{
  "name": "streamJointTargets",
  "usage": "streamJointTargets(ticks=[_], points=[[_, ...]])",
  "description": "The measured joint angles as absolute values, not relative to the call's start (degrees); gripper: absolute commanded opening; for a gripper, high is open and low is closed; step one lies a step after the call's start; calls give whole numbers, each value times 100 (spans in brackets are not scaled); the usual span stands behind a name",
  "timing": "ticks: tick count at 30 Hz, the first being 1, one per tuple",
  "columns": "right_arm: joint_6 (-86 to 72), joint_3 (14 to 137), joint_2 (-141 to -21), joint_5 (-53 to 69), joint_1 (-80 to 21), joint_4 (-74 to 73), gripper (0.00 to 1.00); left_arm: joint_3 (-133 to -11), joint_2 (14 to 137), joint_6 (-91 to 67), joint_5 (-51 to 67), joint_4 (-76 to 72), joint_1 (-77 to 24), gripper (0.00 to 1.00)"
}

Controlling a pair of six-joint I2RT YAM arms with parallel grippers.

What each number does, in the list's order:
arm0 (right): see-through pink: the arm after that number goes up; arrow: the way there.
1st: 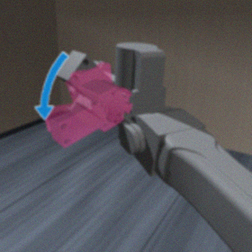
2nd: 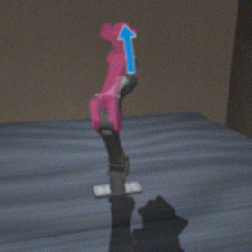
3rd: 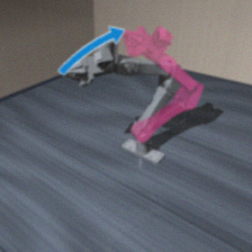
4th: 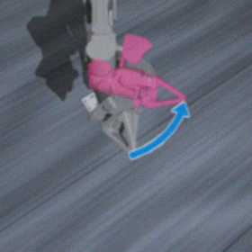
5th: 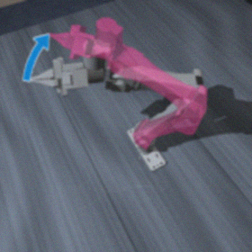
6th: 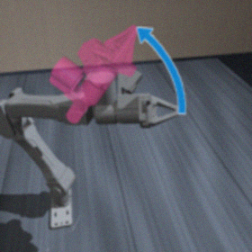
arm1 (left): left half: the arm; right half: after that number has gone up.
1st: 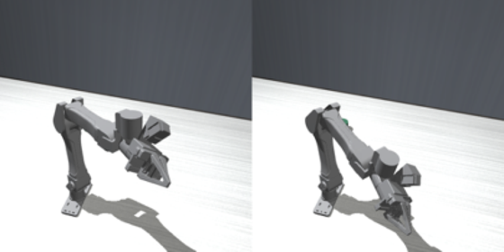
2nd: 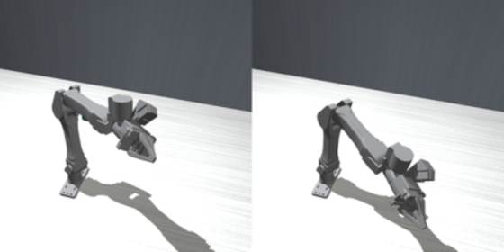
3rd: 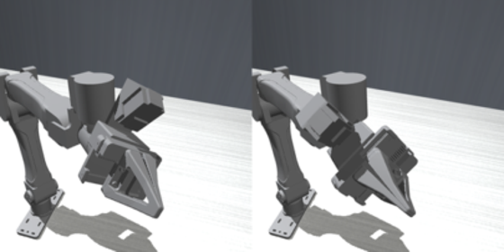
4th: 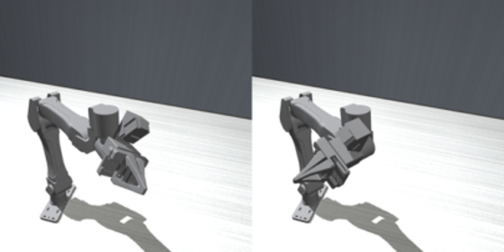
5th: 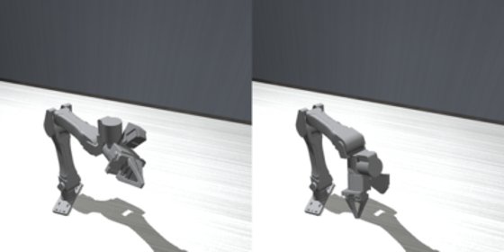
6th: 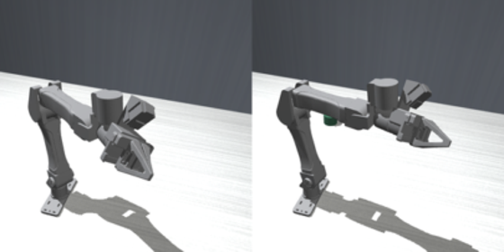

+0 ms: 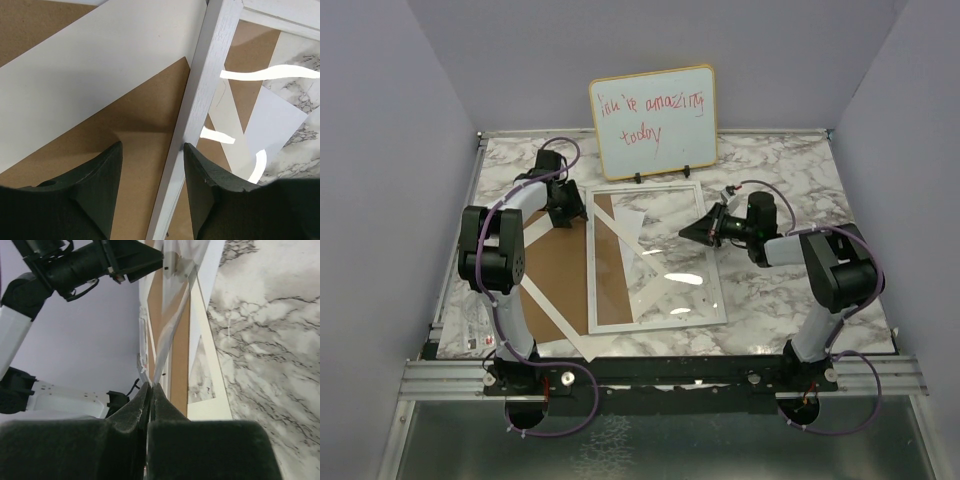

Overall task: Put the photo into the frame
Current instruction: Place the photo frame item in the photo frame.

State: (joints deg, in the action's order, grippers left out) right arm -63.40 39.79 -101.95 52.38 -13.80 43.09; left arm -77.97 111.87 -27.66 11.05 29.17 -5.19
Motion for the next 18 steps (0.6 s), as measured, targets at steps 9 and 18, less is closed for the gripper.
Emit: streamJointTargets(ticks=[9, 18], points=[[-5697, 4025, -10287, 4888, -1387, 3795, 1, -7773, 11209, -2735, 1142, 2904, -519, 53], [-5000, 4333, -10361, 4759, -1367, 3282, 1, -7817, 11255, -2718, 1299, 2934, -478, 53]])
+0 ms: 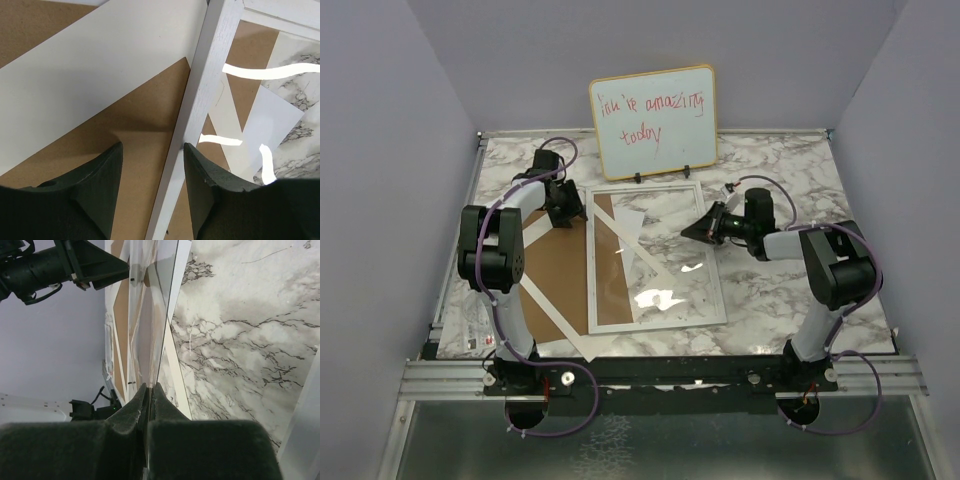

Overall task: Put the photo into the frame
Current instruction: Place the photo frame item in the photo frame.

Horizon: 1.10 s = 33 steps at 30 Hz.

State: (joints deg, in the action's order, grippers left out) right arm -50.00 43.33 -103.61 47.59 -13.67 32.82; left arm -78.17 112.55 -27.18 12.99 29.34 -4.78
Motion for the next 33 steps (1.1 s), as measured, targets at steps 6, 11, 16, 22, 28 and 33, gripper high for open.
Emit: streamJointTargets(ticks=[6, 11, 16, 22, 28, 33], points=[[-4860, 4333, -10464, 4724, -1339, 3262, 1, -7822, 11264, -2718, 1345, 2936, -460, 53], [-4825, 4333, -10613, 4722, -1339, 3258, 1, -7822, 11268, -2718, 1363, 2936, -456, 53], [-4849, 4324, -10667, 4722, -1339, 3345, 1, -7830, 11281, -2720, 1393, 2926, -456, 53], [-5231, 4154, -10728, 4748, -1337, 3778, 1, -7832, 11286, -2720, 1417, 2912, -456, 52], [-5861, 3983, -10748, 4917, -1330, 4394, 1, -7848, 11312, -2720, 1444, 2902, -456, 48], [-6204, 3975, -10748, 5061, -1328, 4703, 1, -7883, 11356, -2720, 1485, 2877, -449, 46]])
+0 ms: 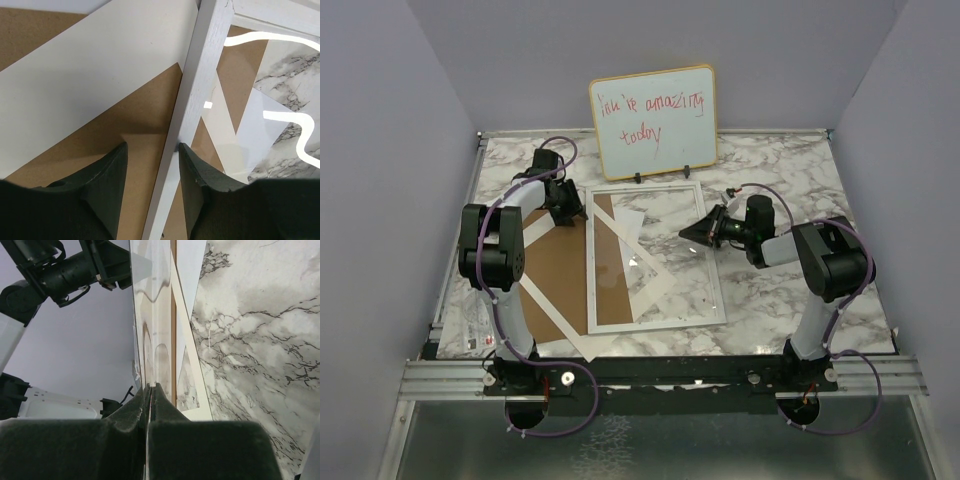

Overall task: Put the photo into the frame
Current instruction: Place the photo frame item in the photo frame.

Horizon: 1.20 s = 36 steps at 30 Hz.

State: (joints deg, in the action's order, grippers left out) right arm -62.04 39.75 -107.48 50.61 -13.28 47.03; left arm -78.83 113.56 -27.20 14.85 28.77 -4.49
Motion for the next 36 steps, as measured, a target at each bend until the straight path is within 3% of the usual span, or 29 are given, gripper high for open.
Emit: streamJointTargets(ticks=[36], points=[[-7089, 3946, -10895, 5509, -1356, 5795, 1, -7891, 11391, -2714, 1564, 2821, -449, 45]])
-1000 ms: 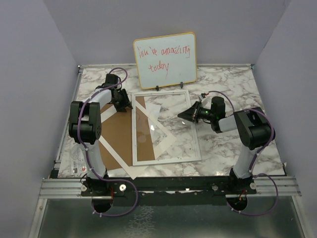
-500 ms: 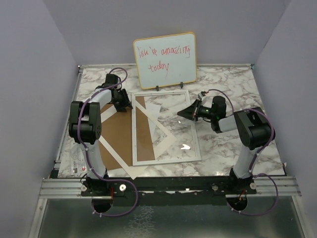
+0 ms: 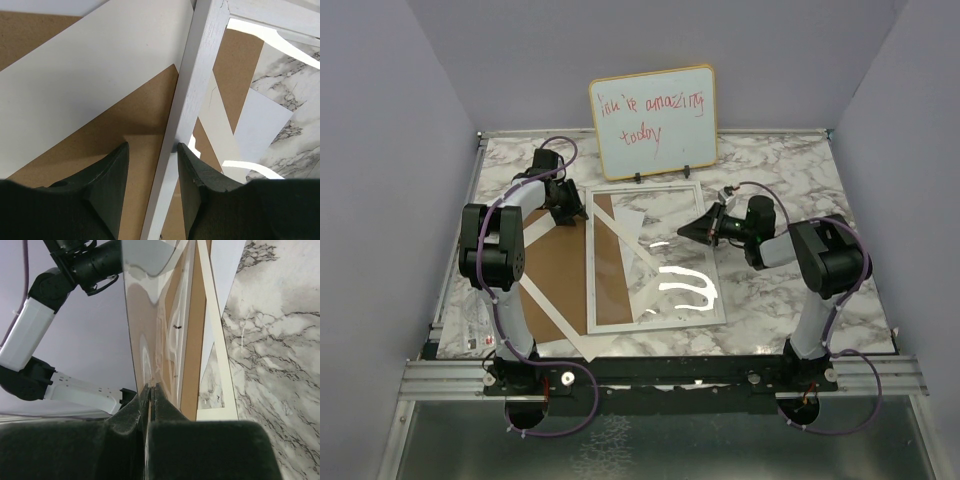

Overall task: Put the photo into the frame
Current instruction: Place the photo frame item in the photo frame.

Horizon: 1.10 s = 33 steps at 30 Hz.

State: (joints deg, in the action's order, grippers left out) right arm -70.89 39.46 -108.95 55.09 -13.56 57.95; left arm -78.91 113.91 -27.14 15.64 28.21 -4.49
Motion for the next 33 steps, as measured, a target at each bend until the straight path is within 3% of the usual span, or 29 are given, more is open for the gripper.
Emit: streamJointTargets(ticks=[33], points=[[-5175, 4132, -10962, 5000, -1374, 3667, 1, -7891, 11406, -2694, 1612, 2792, -445, 44]])
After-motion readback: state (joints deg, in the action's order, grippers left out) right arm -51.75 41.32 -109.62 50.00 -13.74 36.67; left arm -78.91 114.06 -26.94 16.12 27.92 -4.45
